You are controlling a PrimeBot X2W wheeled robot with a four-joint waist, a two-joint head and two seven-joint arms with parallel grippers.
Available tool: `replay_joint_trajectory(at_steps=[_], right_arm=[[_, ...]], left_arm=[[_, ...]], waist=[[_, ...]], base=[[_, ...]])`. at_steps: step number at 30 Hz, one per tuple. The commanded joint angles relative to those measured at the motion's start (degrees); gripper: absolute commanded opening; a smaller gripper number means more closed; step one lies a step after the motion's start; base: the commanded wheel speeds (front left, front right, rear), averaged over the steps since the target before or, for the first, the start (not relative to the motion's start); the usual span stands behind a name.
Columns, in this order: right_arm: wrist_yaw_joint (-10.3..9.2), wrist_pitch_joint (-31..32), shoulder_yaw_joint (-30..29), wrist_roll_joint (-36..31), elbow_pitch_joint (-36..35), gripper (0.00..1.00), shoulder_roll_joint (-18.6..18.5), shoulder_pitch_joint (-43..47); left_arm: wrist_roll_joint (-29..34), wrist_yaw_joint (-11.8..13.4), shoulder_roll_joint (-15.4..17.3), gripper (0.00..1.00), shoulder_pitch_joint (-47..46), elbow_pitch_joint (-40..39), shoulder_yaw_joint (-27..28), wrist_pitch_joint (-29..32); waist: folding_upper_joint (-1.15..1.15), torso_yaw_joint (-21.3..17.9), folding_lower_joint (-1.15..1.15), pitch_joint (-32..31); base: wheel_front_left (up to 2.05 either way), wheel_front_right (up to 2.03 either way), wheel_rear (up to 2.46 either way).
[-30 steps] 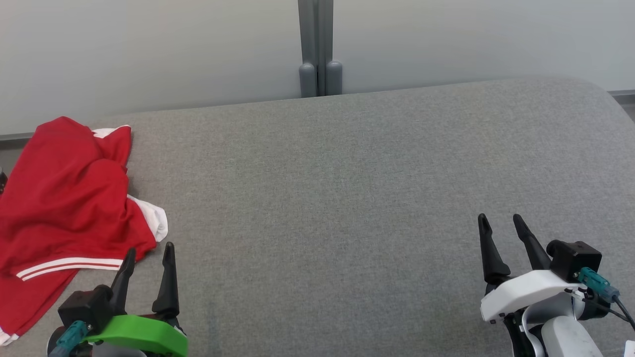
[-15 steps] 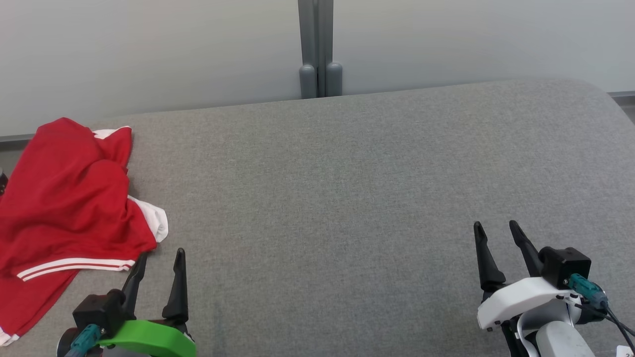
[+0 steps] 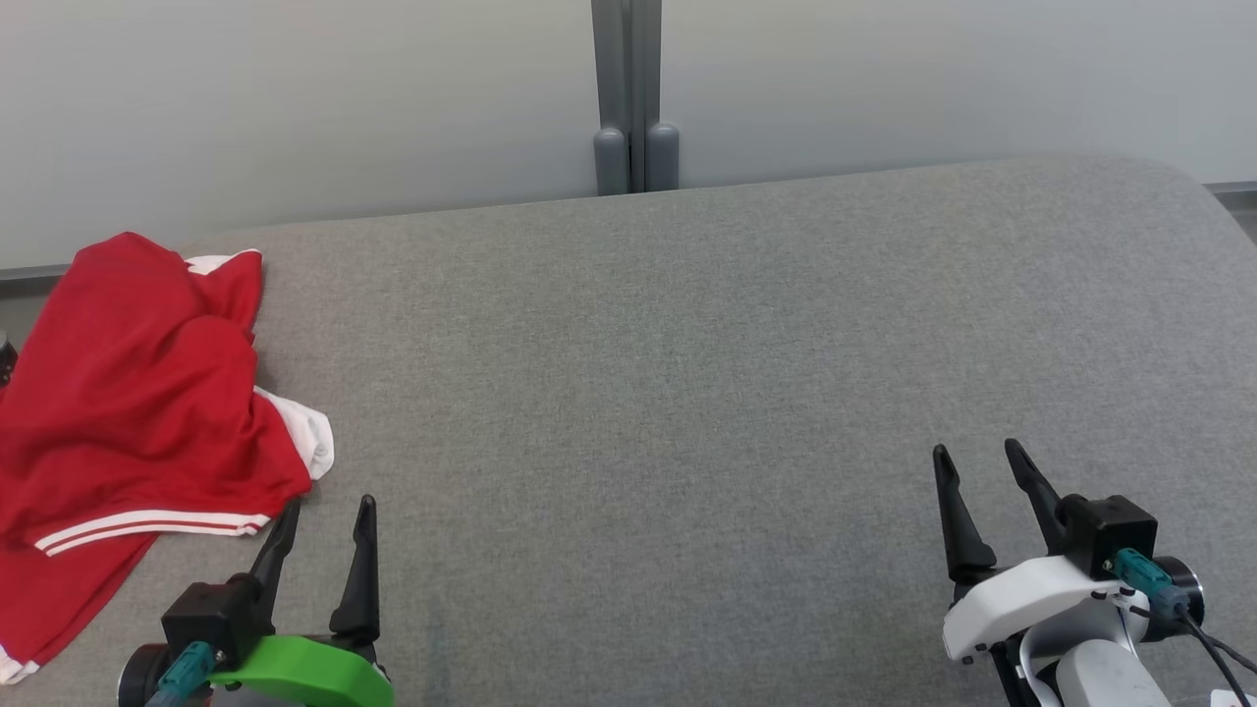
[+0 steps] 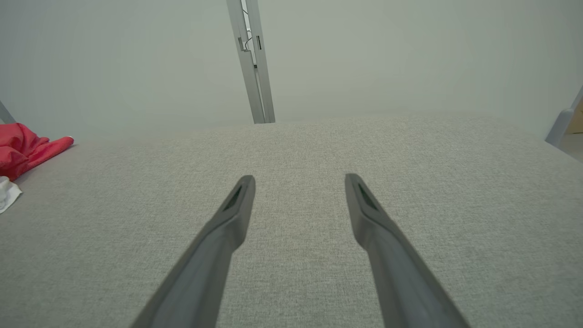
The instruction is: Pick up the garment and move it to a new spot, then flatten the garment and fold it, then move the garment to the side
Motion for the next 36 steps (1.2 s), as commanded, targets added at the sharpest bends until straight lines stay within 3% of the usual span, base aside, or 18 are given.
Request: replay_joint_trajectory(at_steps=[1, 36], right_arm=[[0.02, -0.55, -0.15, -0.94, 0.21, 1.0, 0.11, 0.21], [0.01, -1.02, -1.42, -0.25, 1.02, 1.0, 0.03, 1.14]], left_arm=[[0.38, -0.16, 0.34, 1.0, -0.72, 0.22, 0.02, -0.58], [-2.93, -0.16, 1.06, 1.0, -1.17, 3.1, -1.57, -0.97]], waist=[[0.0, -0.06, 0.0, -0.05], [0.0, 0.44, 0.0, -0.54]], base=[[0.0, 0.0, 0.0], [0.0, 0.0, 0.0]])
